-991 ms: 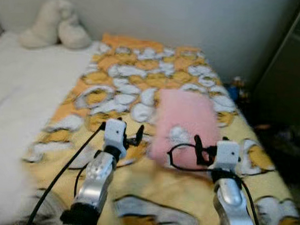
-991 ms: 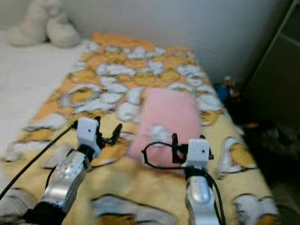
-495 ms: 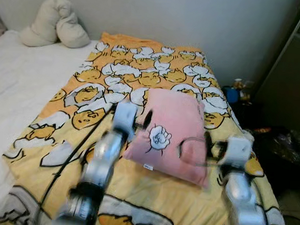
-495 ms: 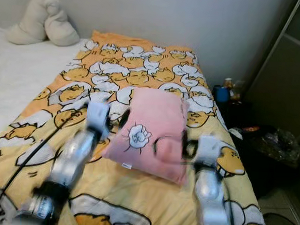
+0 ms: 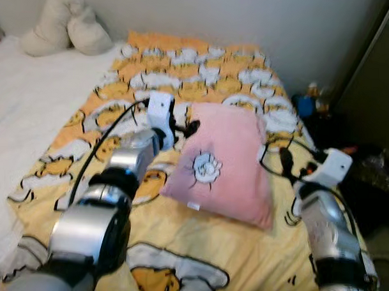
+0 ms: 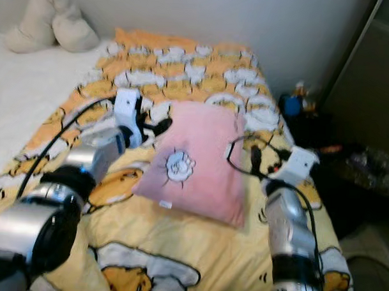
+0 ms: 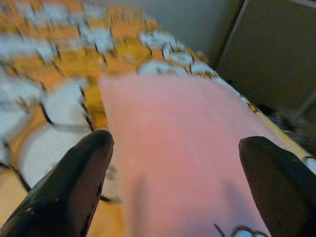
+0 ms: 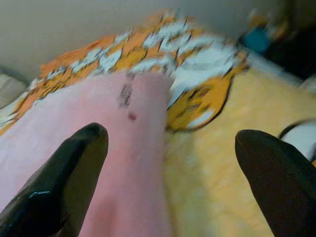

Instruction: Clean up the room

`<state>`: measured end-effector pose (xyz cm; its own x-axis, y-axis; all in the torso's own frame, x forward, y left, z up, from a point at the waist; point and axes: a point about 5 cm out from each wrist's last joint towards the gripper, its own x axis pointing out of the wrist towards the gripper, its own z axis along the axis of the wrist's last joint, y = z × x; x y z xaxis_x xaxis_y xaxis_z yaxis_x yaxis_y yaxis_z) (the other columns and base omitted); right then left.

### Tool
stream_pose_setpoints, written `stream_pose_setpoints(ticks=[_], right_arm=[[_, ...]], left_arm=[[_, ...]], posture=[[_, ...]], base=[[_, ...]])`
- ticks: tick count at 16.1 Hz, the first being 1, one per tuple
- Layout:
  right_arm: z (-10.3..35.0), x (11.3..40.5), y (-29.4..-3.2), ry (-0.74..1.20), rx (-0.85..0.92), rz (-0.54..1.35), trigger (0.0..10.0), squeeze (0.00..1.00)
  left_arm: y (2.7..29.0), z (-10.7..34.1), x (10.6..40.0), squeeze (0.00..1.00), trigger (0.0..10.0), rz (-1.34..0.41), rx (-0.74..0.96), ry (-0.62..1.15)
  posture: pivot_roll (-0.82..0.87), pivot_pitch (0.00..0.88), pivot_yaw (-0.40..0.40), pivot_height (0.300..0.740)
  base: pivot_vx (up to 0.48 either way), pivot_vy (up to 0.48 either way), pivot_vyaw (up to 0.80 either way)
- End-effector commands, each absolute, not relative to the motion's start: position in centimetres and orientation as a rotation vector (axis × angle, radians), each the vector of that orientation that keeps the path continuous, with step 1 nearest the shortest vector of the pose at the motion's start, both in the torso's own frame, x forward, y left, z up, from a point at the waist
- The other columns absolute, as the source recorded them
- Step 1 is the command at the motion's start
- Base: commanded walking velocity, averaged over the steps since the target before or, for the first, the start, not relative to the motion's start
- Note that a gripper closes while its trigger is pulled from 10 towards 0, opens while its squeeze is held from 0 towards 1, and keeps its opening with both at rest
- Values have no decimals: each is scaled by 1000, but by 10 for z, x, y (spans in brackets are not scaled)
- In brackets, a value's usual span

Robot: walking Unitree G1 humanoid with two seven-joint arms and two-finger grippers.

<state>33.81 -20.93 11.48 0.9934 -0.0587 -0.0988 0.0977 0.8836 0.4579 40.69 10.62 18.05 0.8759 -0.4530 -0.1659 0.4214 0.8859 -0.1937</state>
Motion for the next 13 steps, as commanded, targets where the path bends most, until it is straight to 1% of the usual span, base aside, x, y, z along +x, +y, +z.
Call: stream_pose_setpoints(ticks=[1, 2, 4, 5, 6, 8, 10, 11, 12, 13], right_arm=[[113, 342, -207, 97, 546, -51, 10000, 0], [114, 347, -205, 104, 585, -42, 10000, 0], [114, 358, -188, 133, 660, -15, 10000, 0], [114, 359, -185, 137, 661, -10, 10000, 0], [110, 360, -175, 157, 690, 5, 10000, 0], [103, 361, -155, 206, 761, 59, 10000, 0], [90, 358, -141, 276, 785, 72, 10000, 0], [86, 357, -138, 297, 777, 71, 3255, 0], [86, 357, -139, 294, 778, 70, 0, 0], [85, 358, -141, 291, 783, 66, 0, 0]], left_arm=[[101, 183, 407, 0, 10000, -482, -218, 227], [96, 180, 407, 0, 10000, -477, -208, 249], [77, 165, 400, 0, 10000, -503, -245, 328], [74, 162, 399, 0, 10000, -512, -250, 342], [63, 151, 393, 0, 10000, -524, -289, 405], [58, 136, 386, 0, 10000, -496, -325, 476], [59, 125, 382, 0, 10000, -466, -312, 492], [61, 121, 381, 0, 1059, -457, -290, 487], [66, 122, 383, 0, 0, -444, -261, 457], [69, 125, 385, 0, 0, -434, -231, 434]], posture=[[-103, 146, 34, 740], [-107, 158, 37, 740], [-113, 191, 36, 740], [-114, 193, 35, 740], [-112, 203, 34, 740], [-125, 208, 41, 740], [-115, 209, 33, 740], [-108, 212, 29, 740], [-108, 212, 29, 740], [-108, 210, 22, 740]], base=[[0, 0, 0], [0, 0, 0], [0, 0, 0], [0, 0, 0], [0, 0, 0], [0, 0, 0], [0, 0, 0], [0, 0, 0], [0, 0, 0], [0, 0, 0]])
